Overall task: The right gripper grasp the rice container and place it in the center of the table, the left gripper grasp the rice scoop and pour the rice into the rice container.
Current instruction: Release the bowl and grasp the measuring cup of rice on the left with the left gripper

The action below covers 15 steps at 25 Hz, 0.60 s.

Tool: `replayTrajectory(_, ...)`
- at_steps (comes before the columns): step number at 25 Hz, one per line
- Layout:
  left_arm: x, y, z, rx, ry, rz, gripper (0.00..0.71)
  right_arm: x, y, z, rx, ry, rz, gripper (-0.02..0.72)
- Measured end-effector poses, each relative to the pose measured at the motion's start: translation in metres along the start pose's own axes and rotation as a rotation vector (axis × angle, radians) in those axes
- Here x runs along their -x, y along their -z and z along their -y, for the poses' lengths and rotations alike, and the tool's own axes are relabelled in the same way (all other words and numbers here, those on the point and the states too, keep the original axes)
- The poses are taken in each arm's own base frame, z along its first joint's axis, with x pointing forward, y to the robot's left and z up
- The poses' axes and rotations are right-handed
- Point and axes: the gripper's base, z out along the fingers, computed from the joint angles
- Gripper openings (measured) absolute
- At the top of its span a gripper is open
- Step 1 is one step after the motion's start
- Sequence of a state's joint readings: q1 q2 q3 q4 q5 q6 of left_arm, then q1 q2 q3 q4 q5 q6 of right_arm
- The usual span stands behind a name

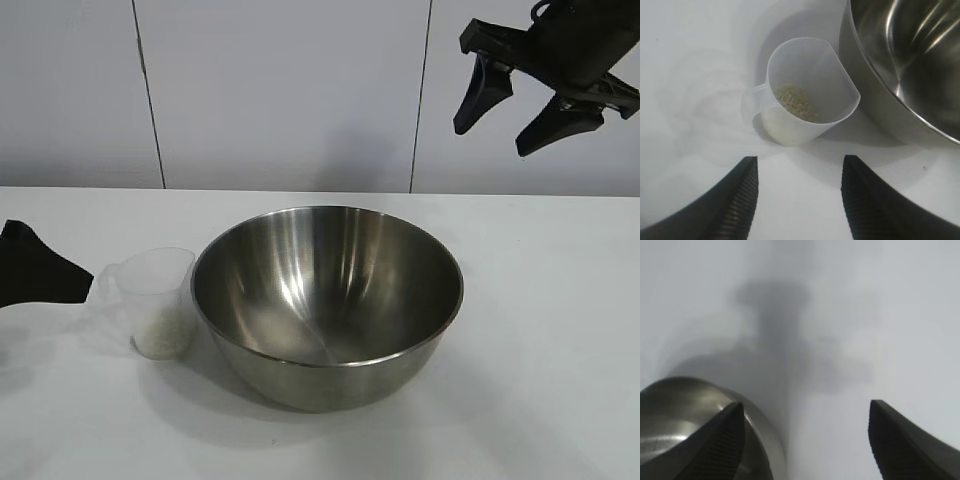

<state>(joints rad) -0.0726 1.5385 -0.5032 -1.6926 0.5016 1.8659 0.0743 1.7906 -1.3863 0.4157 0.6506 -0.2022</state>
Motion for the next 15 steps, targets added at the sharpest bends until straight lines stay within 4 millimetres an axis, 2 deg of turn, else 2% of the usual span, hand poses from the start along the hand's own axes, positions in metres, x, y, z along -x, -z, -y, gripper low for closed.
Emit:
replayTrajectory(5, -0.004, 0.001, -0.005, 0.055, 0.142, -0.106, 0.416, 0.01, 0.001, 0.002, -0.021, -0.003, 0.112, 0.484)
replayTrajectory(9, -0.007, 0.0, -0.012, 0.23, 0.256, -0.169, 0.419, 0.017, 0.001, 0.003, -0.034, -0.007, 0.183, 0.484)
replayTrajectory(12, -0.003, -0.003, -0.013, 0.362, 0.276, -0.118, 0.421, 0.02, 0.002, 0.004, -0.042, -0.007, 0.224, 0.484)
replayTrajectory(15, 0.01, -0.007, -0.007, 0.422, 0.24, 0.022, 0.423, 0.022, 0.002, 0.004, -0.047, -0.006, 0.244, 0.484)
